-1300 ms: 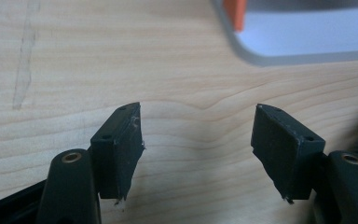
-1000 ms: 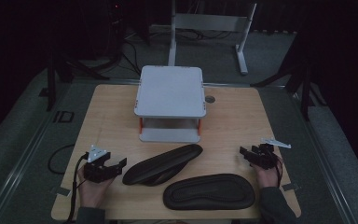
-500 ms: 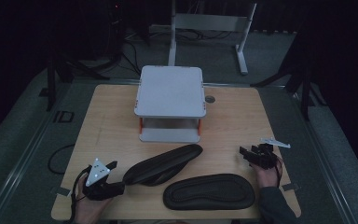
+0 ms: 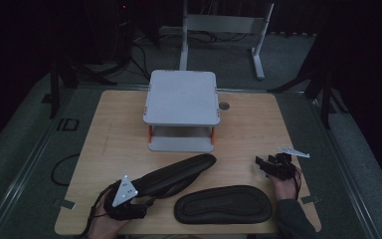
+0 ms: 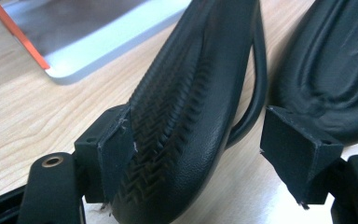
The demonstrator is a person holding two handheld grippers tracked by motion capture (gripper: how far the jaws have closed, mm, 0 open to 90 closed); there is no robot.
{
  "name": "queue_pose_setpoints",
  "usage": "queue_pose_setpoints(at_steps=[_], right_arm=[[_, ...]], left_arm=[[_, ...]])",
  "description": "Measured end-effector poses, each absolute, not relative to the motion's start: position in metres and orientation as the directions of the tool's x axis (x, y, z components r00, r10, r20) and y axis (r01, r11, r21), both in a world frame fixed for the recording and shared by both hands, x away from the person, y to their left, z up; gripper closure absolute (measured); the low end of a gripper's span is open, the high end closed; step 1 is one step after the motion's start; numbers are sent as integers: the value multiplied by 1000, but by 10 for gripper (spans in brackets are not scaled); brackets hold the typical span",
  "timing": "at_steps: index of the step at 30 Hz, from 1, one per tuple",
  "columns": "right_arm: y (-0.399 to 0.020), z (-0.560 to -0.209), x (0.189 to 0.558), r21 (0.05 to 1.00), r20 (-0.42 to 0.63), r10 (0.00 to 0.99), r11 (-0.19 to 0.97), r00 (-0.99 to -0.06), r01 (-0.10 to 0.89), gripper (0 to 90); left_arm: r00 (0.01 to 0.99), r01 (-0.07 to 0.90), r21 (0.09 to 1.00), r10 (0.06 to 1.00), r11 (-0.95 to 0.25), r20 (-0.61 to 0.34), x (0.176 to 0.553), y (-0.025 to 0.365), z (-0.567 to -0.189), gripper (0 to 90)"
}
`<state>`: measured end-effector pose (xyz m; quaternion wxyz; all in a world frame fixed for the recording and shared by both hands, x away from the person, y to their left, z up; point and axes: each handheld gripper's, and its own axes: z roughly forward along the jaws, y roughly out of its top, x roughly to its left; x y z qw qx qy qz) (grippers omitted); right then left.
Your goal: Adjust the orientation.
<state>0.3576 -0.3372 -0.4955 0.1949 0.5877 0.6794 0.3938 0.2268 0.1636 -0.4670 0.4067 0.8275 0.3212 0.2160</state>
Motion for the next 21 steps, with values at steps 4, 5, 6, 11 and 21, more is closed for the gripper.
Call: queue_pose_setpoints(at_steps=[4,5,6,11,21], right_arm=[[-337,-496,358,765,196,952,0,-233,645,372],[-337,-496,358,765,196,952,0,-233,644,372],[-337,-496,358,765,196,953,0,-233,644,372],[-337,-496,358,764,193,953,3,-234,645,372],[-337,-496,358,763,196,953,-1,-230,646,372]], left_arm=[[698,362,829,714,-426,62,234,170,-463,437],[689,367,836,723,-408,51,236,172,-460,453],[679,371,841,733,-393,43,239,174,-458,465],[642,383,873,767,-301,-17,256,186,-451,490],[499,421,861,865,-284,41,288,198,-451,402]])
